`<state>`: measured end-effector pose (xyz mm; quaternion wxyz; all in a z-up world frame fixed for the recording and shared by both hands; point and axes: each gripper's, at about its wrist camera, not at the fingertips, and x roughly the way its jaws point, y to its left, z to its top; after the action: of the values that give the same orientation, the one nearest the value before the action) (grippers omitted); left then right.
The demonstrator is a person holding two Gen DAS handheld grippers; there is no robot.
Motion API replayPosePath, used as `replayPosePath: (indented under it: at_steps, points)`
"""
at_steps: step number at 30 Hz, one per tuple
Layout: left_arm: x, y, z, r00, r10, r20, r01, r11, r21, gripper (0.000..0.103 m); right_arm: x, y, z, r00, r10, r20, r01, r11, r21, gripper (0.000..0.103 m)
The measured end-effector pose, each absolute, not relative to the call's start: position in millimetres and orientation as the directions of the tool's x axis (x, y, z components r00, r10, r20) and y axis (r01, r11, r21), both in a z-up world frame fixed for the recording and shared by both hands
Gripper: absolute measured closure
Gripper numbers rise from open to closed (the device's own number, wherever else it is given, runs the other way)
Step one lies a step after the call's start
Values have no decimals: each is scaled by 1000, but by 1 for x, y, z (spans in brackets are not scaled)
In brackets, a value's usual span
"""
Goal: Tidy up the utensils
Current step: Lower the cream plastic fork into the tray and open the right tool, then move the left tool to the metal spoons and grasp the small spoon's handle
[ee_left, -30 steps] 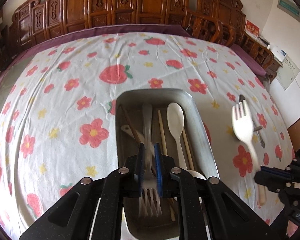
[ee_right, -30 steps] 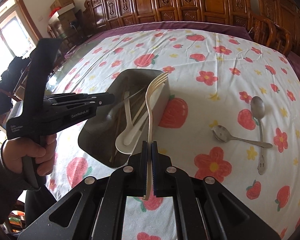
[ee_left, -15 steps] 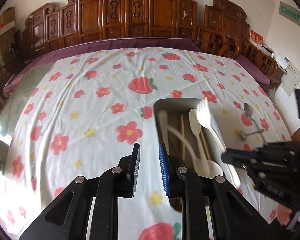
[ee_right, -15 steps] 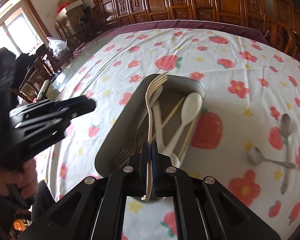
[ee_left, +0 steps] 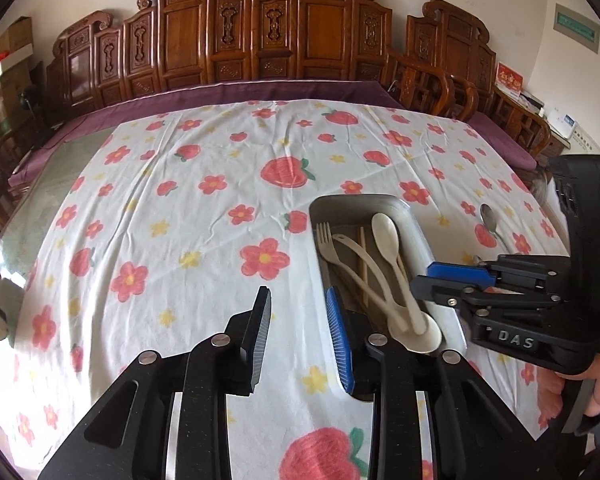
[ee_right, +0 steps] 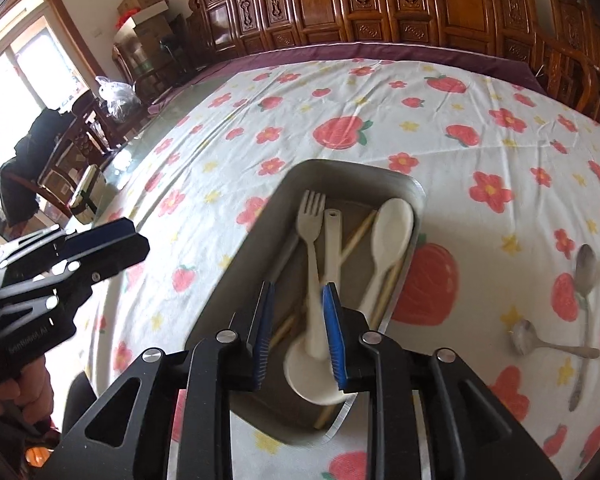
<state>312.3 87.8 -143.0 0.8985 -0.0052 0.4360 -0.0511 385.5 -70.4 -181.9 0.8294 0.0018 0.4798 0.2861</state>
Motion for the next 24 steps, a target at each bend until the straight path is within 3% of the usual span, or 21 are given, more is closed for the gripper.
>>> replayPosePath:
  at_steps: [3, 15, 17, 24]
  points:
    - [310, 81, -143, 613, -113, -782, 100, 993, -65, 70, 378, -95, -176, 399, 455, -796, -471, 847, 248, 76]
    - [312, 26, -151, 582, -198, -789, 181, 977, -111, 66, 375, -248, -191, 472, 235, -850, -298, 950, 97, 76]
    - [314, 13, -152, 578, -211, -788, 197, 973, -116, 62, 381, -268, -196, 474, 211, -855, -271, 959, 86, 76]
    - [331, -39, -156, 557, -255, -790, 245, 960, -136, 62, 401, -309, -205, 482, 172, -859, -222, 972, 70, 76]
